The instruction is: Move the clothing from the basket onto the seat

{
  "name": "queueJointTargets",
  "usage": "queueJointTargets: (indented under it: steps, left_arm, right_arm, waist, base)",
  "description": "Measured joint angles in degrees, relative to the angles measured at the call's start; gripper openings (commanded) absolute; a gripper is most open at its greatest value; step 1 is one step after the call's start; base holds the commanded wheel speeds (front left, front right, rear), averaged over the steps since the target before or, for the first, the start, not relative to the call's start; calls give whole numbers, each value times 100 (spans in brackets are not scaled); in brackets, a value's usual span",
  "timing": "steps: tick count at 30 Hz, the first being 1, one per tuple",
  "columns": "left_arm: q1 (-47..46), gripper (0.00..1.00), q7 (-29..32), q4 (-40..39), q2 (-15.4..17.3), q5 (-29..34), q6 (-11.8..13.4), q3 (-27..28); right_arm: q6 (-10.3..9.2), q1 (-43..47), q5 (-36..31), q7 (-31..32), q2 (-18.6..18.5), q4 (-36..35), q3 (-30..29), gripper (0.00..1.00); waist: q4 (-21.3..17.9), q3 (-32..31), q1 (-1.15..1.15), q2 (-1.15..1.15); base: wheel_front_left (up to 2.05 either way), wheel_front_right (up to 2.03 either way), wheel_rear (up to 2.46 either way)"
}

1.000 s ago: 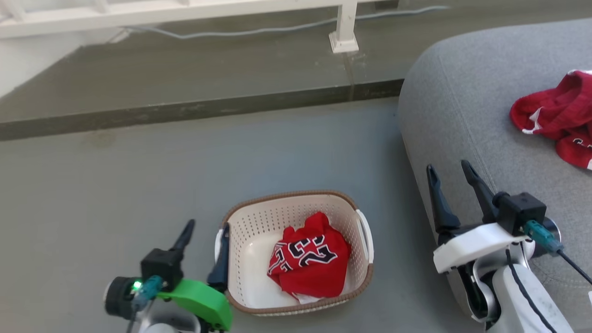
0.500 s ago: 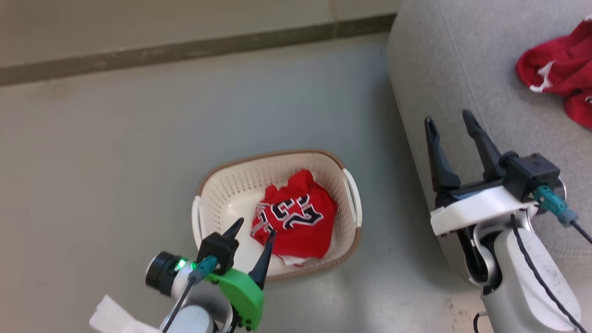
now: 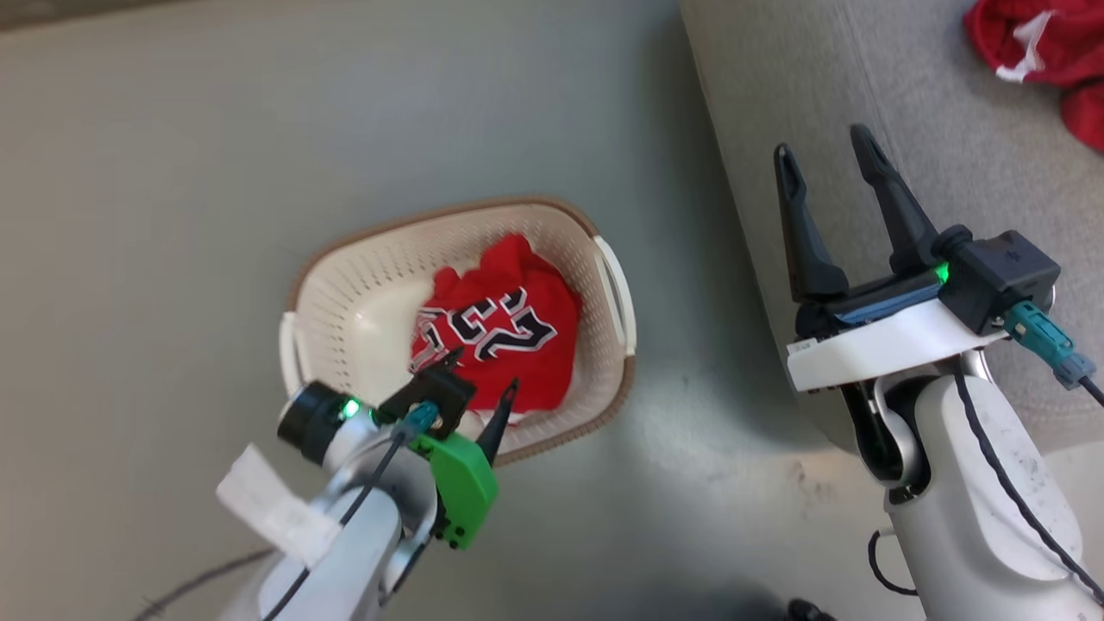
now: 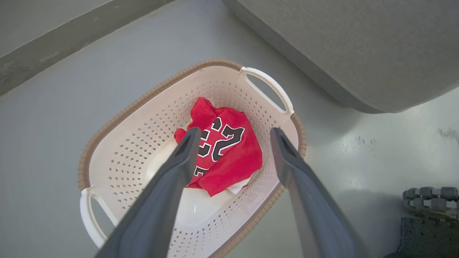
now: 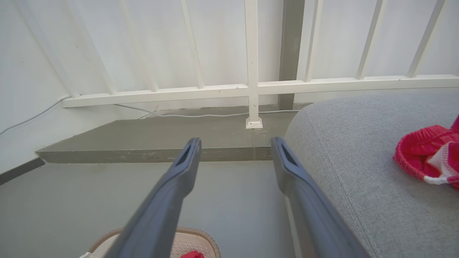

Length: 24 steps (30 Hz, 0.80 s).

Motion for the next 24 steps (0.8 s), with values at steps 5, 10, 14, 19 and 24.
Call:
queueJointTargets:
  steps: [5, 10, 14, 19, 24]
  left_arm:
    - [-445, 100, 152, 345, 24, 254, -138, -157]
    - [-853, 100, 289, 653, 79, 312, -179, -138]
    - [-1173, 100, 430, 882, 186, 485, -189, -137]
    - [-1528, 100, 501, 1089, 220, 575, -238, -143]
    - [-1818, 100, 550, 1380, 307, 616, -266, -159]
  right_arm:
    - [-1, -140, 38, -62, 12, -90, 23, 100]
    - [0, -381, 62, -130, 22, -198, 127, 100]
    - [0, -542, 158, -168, 26, -234, 234, 100]
    - [0, -802, 209, -274, 36, -390, 286, 100]
    - [-7, -949, 313, -327, 42, -389, 355, 100]
  waist:
    - [-164, 408, 0, 0]
    - [-300, 822, 0, 0]
    - [-409, 1154, 1, 0]
    - [-549, 1566, 1, 0]
    - [-685, 1969, 1, 0]
  base:
    - [0, 0, 0]
    - [0, 0, 0]
    - [0, 0, 0]
    - [0, 0, 0]
    - [0, 0, 0]
